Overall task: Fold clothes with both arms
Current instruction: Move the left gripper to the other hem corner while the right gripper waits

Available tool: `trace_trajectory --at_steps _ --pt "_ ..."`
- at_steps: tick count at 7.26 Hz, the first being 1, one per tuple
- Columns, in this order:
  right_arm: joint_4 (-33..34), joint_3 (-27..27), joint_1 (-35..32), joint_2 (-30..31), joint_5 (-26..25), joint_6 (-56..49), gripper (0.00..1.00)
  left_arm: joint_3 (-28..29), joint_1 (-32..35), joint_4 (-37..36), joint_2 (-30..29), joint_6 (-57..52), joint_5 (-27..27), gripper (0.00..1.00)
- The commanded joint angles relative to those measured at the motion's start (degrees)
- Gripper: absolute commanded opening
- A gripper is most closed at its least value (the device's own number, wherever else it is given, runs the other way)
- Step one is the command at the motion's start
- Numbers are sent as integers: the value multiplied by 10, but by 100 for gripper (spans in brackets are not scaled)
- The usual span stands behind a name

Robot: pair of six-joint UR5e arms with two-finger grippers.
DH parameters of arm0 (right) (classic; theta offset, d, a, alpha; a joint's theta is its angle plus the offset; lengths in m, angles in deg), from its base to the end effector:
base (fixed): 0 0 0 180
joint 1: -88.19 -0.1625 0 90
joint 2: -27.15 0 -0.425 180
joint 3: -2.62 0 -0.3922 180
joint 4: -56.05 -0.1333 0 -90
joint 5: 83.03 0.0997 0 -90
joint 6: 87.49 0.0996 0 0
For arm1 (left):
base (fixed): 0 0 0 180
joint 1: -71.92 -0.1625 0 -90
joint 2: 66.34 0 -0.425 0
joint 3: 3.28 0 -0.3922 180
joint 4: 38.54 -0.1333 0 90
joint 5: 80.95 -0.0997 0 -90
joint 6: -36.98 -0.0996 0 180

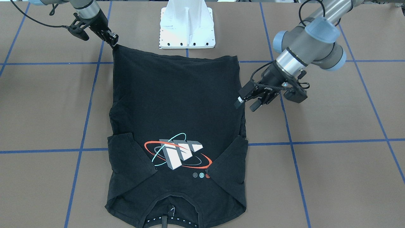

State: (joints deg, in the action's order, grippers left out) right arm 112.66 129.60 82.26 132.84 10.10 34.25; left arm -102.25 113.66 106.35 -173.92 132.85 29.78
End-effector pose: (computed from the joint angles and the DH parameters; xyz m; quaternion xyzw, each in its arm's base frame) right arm -0.3740 -0.1674 0.4054 -0.1262 -0.4421 0.2748 0.8445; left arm 0.3721 -0.4634 0.3076 0.0679 0.6525 -0.1935 0.7295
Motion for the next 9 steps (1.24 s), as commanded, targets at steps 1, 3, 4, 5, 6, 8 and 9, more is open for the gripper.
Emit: trace_trajectory --at_steps 1,3,4,5,6,8,9 --pt "0 4 1 4 12 0 0 -113 -67 -61 108 50 -70 89" --pt "0 3 3 5 13 0 0 -173 -167 -166 129 119 -120 89" --pt "0 1 4 5 13 0 0 -174 -224 -169 143 155 -131 89" --pt "0 1 3 4 14 0 0 -177 -277 -175 151 189 -173 85" --pt "0 2 2 5 14 0 0 -175 -315 -176 164 216 -191 78" --pt "0 4 2 4 14 0 0 -174 -343 -178 177 236 -194 72" --pt "0 4 2 5 14 0 0 -174 -348 -178 177 238 -196 70"
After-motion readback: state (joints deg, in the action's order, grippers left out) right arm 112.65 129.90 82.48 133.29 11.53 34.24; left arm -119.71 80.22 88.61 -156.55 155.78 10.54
